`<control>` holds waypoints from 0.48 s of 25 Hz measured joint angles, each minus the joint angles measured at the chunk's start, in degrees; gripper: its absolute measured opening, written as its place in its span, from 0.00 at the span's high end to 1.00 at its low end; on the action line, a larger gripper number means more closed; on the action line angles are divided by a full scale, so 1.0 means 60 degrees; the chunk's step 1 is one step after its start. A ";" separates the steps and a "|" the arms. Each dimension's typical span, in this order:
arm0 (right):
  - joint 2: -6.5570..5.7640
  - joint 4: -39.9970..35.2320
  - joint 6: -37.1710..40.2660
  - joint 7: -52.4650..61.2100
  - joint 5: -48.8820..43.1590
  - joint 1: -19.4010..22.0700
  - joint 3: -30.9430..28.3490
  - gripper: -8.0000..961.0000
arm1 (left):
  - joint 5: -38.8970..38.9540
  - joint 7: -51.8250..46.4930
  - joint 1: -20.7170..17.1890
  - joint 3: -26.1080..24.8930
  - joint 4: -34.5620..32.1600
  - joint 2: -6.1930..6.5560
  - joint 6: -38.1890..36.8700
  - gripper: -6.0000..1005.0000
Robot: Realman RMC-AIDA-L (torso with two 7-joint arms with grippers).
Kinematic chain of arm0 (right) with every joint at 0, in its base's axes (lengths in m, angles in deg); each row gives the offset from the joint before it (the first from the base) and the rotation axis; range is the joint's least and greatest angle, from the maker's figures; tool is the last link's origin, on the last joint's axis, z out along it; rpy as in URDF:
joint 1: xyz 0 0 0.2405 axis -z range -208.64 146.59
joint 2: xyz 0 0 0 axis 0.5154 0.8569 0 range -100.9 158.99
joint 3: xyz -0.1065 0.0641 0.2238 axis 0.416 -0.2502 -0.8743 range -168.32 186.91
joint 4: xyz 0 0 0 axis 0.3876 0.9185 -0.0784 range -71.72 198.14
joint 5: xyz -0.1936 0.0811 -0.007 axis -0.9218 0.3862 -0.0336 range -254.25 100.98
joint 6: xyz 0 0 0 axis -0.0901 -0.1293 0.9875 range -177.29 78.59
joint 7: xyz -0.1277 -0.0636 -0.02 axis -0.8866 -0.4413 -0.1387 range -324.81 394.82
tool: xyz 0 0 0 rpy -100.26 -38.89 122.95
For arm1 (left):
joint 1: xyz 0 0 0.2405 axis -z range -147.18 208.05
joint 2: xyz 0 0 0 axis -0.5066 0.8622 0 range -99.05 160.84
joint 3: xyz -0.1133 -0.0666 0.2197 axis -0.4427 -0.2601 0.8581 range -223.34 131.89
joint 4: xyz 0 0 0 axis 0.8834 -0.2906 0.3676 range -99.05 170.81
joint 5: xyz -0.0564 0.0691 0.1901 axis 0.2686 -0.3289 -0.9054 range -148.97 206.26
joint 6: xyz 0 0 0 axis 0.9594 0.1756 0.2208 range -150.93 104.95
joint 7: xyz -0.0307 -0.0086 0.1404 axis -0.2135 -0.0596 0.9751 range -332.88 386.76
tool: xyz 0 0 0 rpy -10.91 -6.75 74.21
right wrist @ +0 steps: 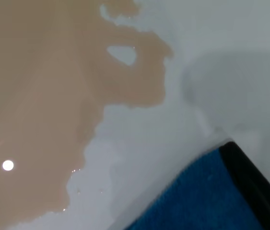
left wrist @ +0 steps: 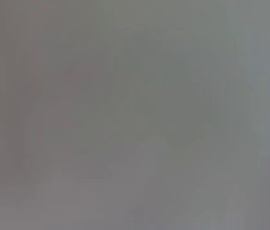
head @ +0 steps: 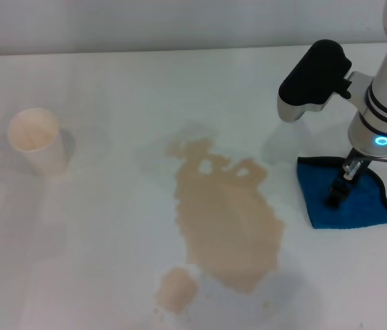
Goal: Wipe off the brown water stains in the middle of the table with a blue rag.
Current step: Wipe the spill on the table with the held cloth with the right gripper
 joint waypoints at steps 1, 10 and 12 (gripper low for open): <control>-0.0006 0.0048 -0.0028 -0.0001 0.0021 -0.0008 -0.0002 0.36 | 0.0000 0.0000 0.0013 0.0000 0.0001 0.0000 0.0000 0.14; -0.0018 0.0192 -0.0147 -0.0008 0.0114 -0.0010 -0.0057 0.37 | 0.0000 0.0000 0.0066 0.0000 0.0000 0.0000 0.0000 0.14; -0.0029 0.0231 -0.0186 -0.0007 0.0115 -0.0005 -0.0066 0.37 | 0.0000 0.0000 0.0090 0.0000 0.0000 0.0000 0.0000 0.14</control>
